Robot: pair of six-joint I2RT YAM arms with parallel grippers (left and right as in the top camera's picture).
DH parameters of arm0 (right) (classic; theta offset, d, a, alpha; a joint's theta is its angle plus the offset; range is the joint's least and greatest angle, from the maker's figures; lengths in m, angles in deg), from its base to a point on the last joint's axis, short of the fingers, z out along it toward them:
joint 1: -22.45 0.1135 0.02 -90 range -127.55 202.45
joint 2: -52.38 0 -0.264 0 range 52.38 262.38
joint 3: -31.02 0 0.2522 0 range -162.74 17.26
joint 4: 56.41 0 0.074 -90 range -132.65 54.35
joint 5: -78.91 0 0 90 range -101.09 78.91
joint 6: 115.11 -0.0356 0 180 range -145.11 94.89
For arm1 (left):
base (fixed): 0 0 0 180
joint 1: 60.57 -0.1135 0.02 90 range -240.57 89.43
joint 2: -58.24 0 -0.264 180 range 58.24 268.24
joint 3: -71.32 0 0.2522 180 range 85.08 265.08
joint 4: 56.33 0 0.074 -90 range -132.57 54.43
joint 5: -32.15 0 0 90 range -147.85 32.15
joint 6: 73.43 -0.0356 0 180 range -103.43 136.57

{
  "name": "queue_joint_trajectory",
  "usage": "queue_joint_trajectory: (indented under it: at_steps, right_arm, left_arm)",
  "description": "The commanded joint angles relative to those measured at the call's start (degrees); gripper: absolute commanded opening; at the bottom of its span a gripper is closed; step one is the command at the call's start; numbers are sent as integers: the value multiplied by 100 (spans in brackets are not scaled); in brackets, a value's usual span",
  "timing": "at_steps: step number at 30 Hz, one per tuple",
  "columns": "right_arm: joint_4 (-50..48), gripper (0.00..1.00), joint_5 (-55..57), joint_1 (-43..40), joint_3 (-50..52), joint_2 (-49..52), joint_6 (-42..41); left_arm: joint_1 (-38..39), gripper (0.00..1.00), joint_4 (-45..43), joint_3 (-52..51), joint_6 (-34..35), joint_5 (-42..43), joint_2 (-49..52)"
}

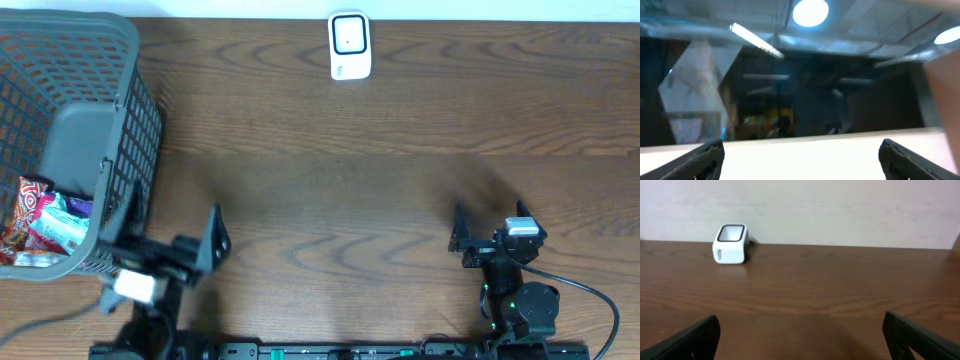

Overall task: Scan the item barcode
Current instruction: 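Reach the left gripper into the grey basket and grasp the mint-green packet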

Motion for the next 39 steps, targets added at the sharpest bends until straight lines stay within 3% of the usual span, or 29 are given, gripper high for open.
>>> queue_joint_trajectory:
  at_steps: [1,4,6,10,11,13,16,22,26,31,34,39]
  right_arm:
    - [22,99,-9,52,11,-37,-83]
    - [22,99,-9,52,11,-37,-83]
    - [24,99,-9,52,11,-37,-83]
    - [22,99,-7,52,11,-37,-83]
    - [24,99,-9,52,11,-37,-83]
    - [22,99,-9,52,11,-37,-83]
    - [22,99,-9,52,11,-37,-83]
    - [22,99,-9,52,11,-37,-83]
    - [24,99,-9,52,11,-37,-83]
    - [22,99,-9,52,11,-37,-83]
    - [24,99,-9,52,11,-37,-83]
    - [24,99,-9,52,11,-37,-83]
  left_arm:
    - [-24,97,874,1429,-588,-83,1167]
    - [-22,98,3316,3279,-1397,588,2498]
    - [-22,98,4540,4382,-1565,1067,3366]
    - [-22,98,5729,5659,-1032,2463,4634]
    - [-22,98,5591,5777,-1056,2616,4885]
    - [-24,98,5359,5895,-1012,2354,5204]
    - [-85,98,5447,6264,-345,1071,5517]
    - [-682,98,7508,8395,-407,-874,6516]
    - [-1521,98,8863,9729,-31,-868,7383]
    - [-2181,98,9637,9818,238,273,7768]
    - [-2385,98,9621,9785,426,81,7938]
    - [-2695,98,9954,9785,2162,-1508,7987]
